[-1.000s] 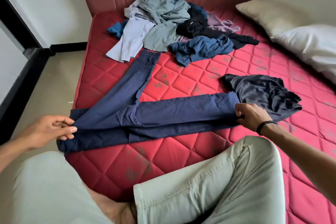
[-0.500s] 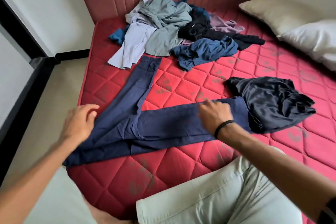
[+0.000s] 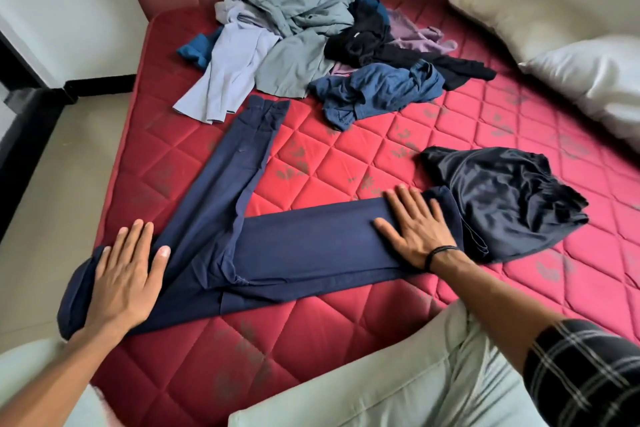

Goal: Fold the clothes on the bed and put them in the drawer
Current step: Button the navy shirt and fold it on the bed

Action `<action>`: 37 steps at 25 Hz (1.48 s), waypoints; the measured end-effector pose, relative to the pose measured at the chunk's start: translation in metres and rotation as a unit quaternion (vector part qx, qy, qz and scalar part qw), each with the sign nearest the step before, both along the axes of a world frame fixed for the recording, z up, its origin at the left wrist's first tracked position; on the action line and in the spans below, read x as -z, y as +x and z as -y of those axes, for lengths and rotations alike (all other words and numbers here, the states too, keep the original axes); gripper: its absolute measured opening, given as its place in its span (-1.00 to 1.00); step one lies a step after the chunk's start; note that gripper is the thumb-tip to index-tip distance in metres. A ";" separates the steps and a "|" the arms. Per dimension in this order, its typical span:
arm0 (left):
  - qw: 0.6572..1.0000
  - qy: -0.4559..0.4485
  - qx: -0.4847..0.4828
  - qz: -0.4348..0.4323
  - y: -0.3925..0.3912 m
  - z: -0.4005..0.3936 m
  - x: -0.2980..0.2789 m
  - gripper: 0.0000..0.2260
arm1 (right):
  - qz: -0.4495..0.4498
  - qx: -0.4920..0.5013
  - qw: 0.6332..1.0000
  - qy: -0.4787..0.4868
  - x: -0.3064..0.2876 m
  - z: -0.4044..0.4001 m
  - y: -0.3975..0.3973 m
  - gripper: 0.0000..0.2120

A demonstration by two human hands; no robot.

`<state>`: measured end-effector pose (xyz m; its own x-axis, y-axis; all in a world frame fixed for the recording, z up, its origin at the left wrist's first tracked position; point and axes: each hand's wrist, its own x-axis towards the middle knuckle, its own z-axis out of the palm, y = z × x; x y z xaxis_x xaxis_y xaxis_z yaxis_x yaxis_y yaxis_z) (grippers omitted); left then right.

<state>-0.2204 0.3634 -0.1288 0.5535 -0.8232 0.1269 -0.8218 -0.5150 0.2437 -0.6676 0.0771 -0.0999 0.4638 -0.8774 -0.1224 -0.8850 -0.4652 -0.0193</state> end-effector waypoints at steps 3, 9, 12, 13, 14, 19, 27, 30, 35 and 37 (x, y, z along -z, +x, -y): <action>1.000 0.005 0.001 -0.005 -0.002 0.001 -0.001 -0.24 | -0.032 0.058 0.997 0.030 -0.005 0.018 -0.023 -0.07; 1.000 -0.002 -0.005 0.015 -0.006 0.005 -0.010 -0.27 | -0.178 0.119 0.971 0.108 -0.058 0.062 0.049 -0.10; 1.000 -0.023 -0.005 0.015 -0.010 0.006 -0.007 -0.32 | -0.141 0.049 0.984 0.100 -0.096 0.096 0.153 -0.44; 0.999 -0.032 -0.009 0.013 -0.010 0.006 -0.003 -0.36 | -0.061 0.044 0.990 0.118 -0.097 0.102 0.195 -0.53; 0.999 -0.048 -0.015 0.012 -0.009 0.006 0.001 -0.40 | 0.036 0.063 0.984 0.163 -0.096 0.101 0.240 -0.58; 0.996 -0.085 -0.023 -0.009 -0.009 0.006 0.010 -0.50 | 0.352 0.194 0.869 0.289 -0.042 0.147 0.370 -0.62; 0.990 -0.082 -0.011 -0.116 0.001 0.002 0.006 -0.42 | 0.515 0.173 0.743 0.391 -0.143 0.148 0.360 -0.75; 0.981 -0.059 -0.002 -0.184 0.004 0.000 -0.012 -0.26 | 0.658 0.088 0.597 0.450 -0.195 0.130 0.270 -0.82; 0.979 -0.169 0.074 -0.091 -0.010 -0.017 -0.038 -0.57 | 0.728 0.164 0.472 0.470 -0.154 0.065 0.090 -0.70; 0.978 -0.175 0.116 -0.019 -0.028 -0.024 -0.047 -0.70 | 0.717 0.302 0.450 0.439 -0.102 0.035 0.029 -0.51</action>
<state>-0.2484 0.3875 -0.0815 0.3672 -0.8367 0.4062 -0.8937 -0.1963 0.4035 -0.6388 0.0426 0.0017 0.3278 -0.8023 -0.4989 0.3696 0.5949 -0.7138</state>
